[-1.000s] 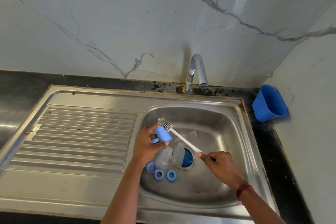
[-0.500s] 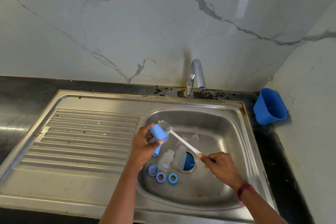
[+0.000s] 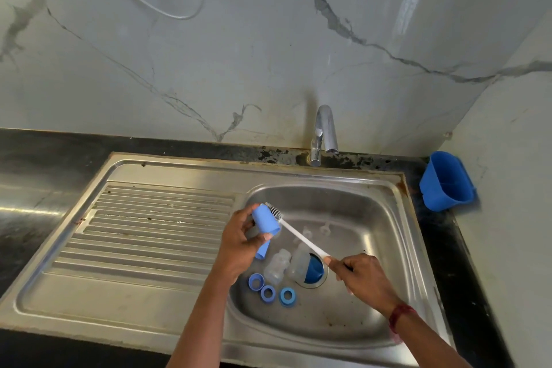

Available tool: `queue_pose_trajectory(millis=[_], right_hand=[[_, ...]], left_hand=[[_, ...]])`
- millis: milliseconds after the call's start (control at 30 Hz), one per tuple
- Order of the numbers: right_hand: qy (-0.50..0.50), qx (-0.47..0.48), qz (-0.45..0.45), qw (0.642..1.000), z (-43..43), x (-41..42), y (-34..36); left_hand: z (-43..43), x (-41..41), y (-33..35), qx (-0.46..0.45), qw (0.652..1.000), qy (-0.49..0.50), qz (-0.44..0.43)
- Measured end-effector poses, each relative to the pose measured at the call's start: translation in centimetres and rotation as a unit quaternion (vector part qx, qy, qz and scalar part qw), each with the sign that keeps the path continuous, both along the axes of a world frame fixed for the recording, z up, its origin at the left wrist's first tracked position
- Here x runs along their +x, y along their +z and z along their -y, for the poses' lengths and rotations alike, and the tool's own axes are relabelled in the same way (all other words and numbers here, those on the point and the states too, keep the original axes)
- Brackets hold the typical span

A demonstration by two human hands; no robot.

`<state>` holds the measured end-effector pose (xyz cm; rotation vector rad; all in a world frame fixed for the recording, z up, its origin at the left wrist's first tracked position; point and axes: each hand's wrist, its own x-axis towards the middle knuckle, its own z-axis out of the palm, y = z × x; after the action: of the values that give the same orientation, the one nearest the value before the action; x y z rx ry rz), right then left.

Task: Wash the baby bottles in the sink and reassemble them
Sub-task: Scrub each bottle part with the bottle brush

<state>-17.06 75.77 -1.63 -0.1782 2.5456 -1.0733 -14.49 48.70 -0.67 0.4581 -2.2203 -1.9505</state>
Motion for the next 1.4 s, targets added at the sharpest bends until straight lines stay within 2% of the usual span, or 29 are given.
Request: queue_pose_trajectory(millis=[100, 267, 433, 567, 700, 967, 1067, 1167, 1267, 1400], right_hand=[[-0.006, 0.004, 0.006, 1.000, 0.5, -0.4, -0.2], [-0.019, 0.010, -0.002, 1.000, 0.7, 0.7, 0.3], [-0.028, 0.029, -0.004, 0.999, -0.4, 2.3, 0.3], [-0.039, 0.041, -0.003, 0.998, 0.0, 2.5, 0.6], [-0.042, 0.041, -0.002, 0.998, 1.3, 1.8, 0.7], [-0.013, 0.054, -0.029, 0.998, 0.5, 0.8, 0.4], [0.002, 0.055, -0.037, 0.998, 0.3, 0.7, 0.3], [0.015, 0.070, -0.049, 0.996, 0.7, 0.4, 0.4], [0.022, 0.074, -0.055, 0.996, 1.5, -0.2, 0.7], [0.034, 0.062, -0.060, 0.996, 1.6, -0.4, 0.9]], left_hand=[[-0.4, 0.0, -0.3, -0.040, 0.999, -0.017, -0.001], [0.3, -0.5, -0.2, -0.021, 0.999, 0.042, -0.016], [0.1, -0.6, -0.5, 0.045, 0.997, 0.054, -0.034], [0.4, -0.9, -1.2, 0.043, 0.999, 0.005, 0.012], [0.5, -1.6, -1.1, -0.011, 0.998, -0.062, 0.026], [2.1, -2.8, -0.5, -0.004, 0.999, 0.024, -0.022], [2.0, -2.7, -0.4, 0.032, 0.998, 0.045, -0.029], [1.9, -2.3, -0.3, 0.055, 0.998, 0.022, -0.024], [1.9, -2.4, 0.0, 0.019, 0.999, -0.038, -0.023], [2.0, -2.4, 0.0, 0.051, 0.998, 0.012, -0.035]])
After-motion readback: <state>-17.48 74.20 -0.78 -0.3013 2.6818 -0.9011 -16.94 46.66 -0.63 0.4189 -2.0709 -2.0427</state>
